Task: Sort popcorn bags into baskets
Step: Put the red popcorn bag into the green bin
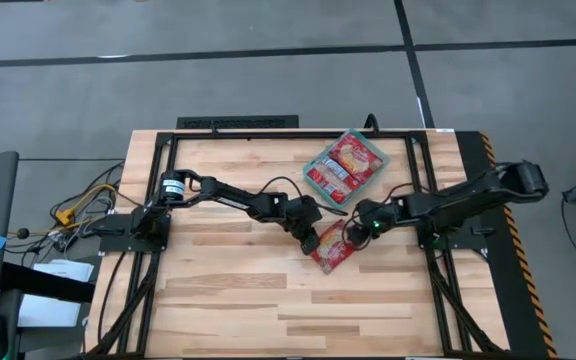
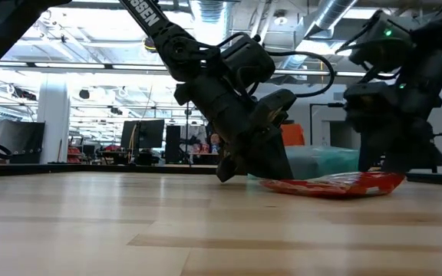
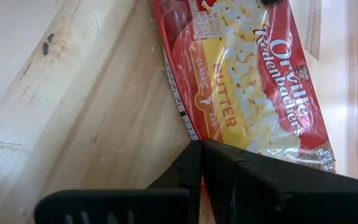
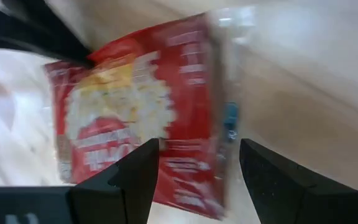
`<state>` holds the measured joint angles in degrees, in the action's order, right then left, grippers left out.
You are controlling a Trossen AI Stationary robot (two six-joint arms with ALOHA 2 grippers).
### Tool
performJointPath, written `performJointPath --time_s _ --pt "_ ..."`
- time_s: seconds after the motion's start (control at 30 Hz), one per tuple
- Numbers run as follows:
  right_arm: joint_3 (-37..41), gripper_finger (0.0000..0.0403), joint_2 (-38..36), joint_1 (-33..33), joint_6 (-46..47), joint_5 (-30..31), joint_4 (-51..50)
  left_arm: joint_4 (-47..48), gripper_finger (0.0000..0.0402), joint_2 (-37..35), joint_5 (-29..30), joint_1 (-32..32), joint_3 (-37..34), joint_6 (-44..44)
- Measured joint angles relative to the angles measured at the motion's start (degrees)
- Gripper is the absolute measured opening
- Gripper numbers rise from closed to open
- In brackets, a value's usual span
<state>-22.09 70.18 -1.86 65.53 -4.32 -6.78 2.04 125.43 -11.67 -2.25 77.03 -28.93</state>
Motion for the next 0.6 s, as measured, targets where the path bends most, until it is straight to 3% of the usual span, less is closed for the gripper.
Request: performJointPath --time_s 0.27,0.6 --pt "-0.3 0.0210 6.7 -0.2 -1.2 -3.8 7.0 -0.9 0.0000 0.0 1.0 0.0 -0.1 -0.3" --pt "0.0 0.0021 4.1 0.7 -1.6 -5.7 6.8 -2.1 0.0000 0.1 0.2 -0.3 -0.1 -1.7"
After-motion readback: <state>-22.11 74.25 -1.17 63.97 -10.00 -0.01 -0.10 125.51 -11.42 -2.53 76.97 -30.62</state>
